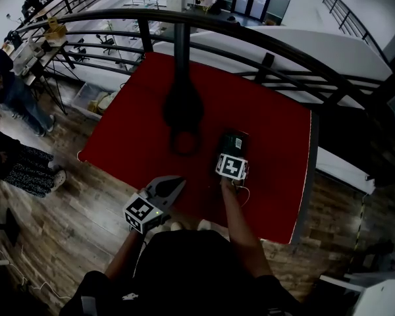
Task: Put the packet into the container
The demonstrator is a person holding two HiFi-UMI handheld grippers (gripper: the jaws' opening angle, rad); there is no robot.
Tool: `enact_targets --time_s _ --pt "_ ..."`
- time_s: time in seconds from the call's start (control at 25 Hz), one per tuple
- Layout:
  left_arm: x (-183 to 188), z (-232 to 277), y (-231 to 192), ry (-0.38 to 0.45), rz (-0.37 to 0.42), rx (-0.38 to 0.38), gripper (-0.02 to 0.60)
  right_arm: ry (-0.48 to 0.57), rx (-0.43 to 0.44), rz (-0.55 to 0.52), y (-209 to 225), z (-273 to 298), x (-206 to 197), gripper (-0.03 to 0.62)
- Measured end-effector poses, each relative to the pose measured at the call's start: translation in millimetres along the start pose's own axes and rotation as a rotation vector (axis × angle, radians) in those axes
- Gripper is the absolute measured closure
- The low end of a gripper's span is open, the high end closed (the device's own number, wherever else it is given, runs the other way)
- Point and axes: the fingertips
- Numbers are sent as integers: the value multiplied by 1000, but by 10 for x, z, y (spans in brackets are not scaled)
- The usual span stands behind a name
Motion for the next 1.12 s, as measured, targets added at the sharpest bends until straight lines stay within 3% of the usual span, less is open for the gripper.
enact_targets --time_s 0.4,0.6,0.72,0.96,1.12 --pt "0 40 -13 6 1 -19 574 71 79 15 -92 -125 117 207" --pt "12 60 12 6 -1 -14 574 155 196 26 -165 -448 309 228" --pt "20 54 -16 12 -2 -11 574 222 272 6 -251 -676 422 285" --pt "43 75 -13 19 -1 -12 574 308 345 -120 -373 -1198 402 526" --pt "31 91 -25 14 6 -14 574 395 520 -220 -649 -1597 343 567"
Point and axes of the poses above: the fingertips, and each gripper's own axes: z forward along the fingers, y to its right, x out of its top, and after that the axes turned 14 degrees about z, right-handed
